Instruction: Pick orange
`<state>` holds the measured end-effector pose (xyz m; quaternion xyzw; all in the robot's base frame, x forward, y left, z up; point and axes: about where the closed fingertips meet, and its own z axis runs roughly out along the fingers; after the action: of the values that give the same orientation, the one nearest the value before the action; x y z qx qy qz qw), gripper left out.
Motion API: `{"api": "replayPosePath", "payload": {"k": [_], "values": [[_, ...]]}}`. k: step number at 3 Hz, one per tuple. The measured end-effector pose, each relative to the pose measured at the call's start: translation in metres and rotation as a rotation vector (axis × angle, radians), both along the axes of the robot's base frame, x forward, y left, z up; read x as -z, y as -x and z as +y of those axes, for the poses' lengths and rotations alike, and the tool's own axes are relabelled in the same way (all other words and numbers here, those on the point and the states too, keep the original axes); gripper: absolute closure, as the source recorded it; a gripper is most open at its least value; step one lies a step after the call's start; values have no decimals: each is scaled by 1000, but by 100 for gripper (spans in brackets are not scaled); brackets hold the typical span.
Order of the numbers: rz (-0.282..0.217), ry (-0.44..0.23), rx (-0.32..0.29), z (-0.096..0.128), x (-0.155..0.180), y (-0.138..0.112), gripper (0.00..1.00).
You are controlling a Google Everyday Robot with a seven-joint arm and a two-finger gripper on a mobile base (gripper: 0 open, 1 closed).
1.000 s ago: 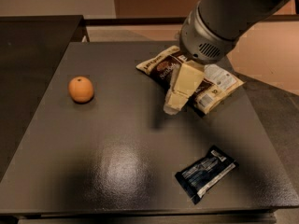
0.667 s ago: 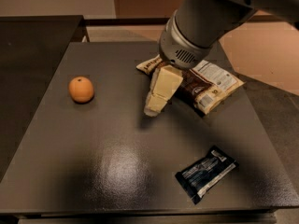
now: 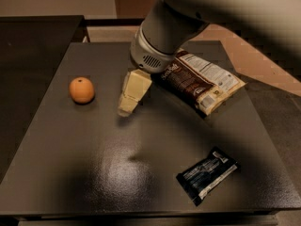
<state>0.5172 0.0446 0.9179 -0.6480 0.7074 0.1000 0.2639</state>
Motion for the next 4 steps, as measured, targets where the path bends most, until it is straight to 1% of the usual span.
{"api": "replayPosePath", "payload": {"k": [1, 2, 3, 4], "values": [[10, -23, -26, 28, 10, -14, 0], [20, -40, -39, 54, 19, -28, 0], [36, -41, -36, 76, 29, -40, 0], [59, -31, -30, 93, 41, -47, 0]]}}
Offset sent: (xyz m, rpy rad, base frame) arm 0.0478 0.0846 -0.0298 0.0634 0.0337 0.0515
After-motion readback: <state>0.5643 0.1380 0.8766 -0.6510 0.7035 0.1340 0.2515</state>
